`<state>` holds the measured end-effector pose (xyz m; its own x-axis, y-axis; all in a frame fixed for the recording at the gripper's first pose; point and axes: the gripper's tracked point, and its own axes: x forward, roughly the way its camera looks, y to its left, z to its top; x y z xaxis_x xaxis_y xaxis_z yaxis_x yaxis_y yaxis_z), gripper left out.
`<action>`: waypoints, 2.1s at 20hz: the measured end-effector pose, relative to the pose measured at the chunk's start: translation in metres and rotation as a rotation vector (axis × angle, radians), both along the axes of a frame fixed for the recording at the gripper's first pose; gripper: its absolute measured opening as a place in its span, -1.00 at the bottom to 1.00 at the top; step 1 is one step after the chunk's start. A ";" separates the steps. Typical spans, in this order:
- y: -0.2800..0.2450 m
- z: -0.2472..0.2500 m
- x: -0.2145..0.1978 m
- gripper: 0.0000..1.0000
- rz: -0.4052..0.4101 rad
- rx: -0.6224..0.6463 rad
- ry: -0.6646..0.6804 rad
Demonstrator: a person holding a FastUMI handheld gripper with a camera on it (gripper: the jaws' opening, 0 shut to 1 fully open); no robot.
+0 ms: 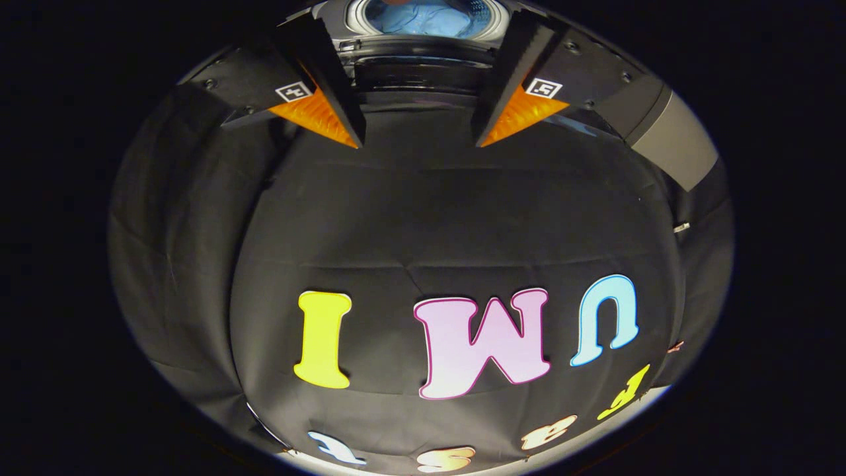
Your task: Put the clothes into the washing machine and then close the washing machine lid.
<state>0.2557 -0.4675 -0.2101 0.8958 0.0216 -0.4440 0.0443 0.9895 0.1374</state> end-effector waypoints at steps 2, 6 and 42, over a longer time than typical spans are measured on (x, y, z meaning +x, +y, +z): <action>-0.002 0.003 -0.008 1.00 -0.004 -0.003 -0.010; -0.003 0.006 -0.016 1.00 -0.015 -0.015 -0.010; 0.024 -0.108 -0.242 1.00 -0.057 -0.040 0.395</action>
<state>0.0137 -0.4435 -0.3184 0.6551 -0.0476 -0.7540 0.1414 0.9881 0.0605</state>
